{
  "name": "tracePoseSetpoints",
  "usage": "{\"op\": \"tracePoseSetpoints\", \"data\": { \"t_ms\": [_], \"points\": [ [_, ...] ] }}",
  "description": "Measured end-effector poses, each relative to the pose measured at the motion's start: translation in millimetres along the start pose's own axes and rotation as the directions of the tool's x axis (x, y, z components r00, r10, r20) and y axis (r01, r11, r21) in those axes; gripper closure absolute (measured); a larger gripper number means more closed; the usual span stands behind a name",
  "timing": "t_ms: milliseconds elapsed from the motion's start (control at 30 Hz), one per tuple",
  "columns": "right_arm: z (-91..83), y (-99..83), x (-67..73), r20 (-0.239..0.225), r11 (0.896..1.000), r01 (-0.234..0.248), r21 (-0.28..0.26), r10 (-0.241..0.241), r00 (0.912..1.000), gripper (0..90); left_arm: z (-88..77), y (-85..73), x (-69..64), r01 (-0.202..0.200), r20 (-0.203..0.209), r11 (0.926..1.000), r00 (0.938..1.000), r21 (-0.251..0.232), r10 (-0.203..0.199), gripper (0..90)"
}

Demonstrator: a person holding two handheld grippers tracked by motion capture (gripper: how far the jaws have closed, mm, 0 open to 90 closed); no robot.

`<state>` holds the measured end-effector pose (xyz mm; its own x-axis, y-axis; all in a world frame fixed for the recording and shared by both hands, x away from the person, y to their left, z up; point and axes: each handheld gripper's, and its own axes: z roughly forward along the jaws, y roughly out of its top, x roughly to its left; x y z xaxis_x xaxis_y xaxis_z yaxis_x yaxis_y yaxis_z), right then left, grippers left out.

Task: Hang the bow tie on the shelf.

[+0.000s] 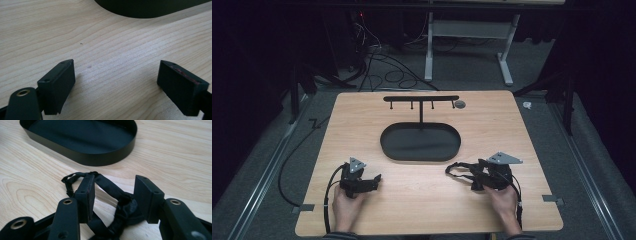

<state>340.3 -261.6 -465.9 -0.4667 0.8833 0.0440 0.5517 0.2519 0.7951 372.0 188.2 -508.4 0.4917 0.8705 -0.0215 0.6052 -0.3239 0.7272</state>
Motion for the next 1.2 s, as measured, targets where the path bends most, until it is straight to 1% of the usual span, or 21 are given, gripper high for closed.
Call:
{"op": "tracePoseSetpoints", "data": {
  "t_ms": [67,133,400,567,767,867,933,1067,1200],
  "points": [
    [1.5,1.1,1.5,0.000,1.000,0.001,0.003,-0.001,1.0000,53.3,0.0,0.0,-0.1,0.001,0.001,1.0000,1.0000,0.000,-0.001,15.2],
    [6.3,5.1,4.2,-0.004,1.000,0.021,0.001,-0.021,0.9998,53.2,0.0,0.0,-0.1,0.001,0.001,1.0000,1.0000,0.000,-0.001,15.2],
    [17.6,13.1,9.5,-0.031,0.999,0.040,0.026,-0.039,0.9987,53.8,0.0,0.0,0.0,0.000,0.001,1.0000,1.0000,0.000,0.000,15.2],
    [26.4,17.1,13.3,-0.039,0.997,0.059,0.043,-0.058,0.9976,54.4,0.0,0.0,-0.1,0.001,0.000,1.0000,1.0000,0.000,-0.001,15.2],
    [36.8,18.3,14.9,-0.049,0.995,0.068,0.078,-0.064,0.9967,54.9,0.0,0.0,-0.1,0.001,0.000,1.0000,1.0000,0.000,-0.001,15.2],
    [40.8,17.4,14.4,-0.052,0.995,0.054,0.088,-0.049,0.9974,55.0,0.0,0.0,0.0,0.000,0.000,1.0000,1.0000,0.000,0.000,15.2],
    [43.4,17.0,13.7,-0.051,0.994,0.052,0.096,-0.048,0.9976,55.5,0.0,0.0,-0.1,0.001,0.000,1.0000,1.0000,0.000,-0.001,15.2],
    [48.2,16.2,13.4,-0.052,0.992,0.063,0.111,-0.057,0.9970,56.7,0.0,0.0,-0.1,0.001,0.000,1.0000,1.0000,0.000,-0.001,15.2],
    [52.8,14.8,13.3,-0.057,0.989,0.064,0.136,-0.057,0.9967,59.5,0.0,0.0,0.0,0.000,0.000,1.0000,1.0000,0.000,0.000,15.2]
  ]
}}
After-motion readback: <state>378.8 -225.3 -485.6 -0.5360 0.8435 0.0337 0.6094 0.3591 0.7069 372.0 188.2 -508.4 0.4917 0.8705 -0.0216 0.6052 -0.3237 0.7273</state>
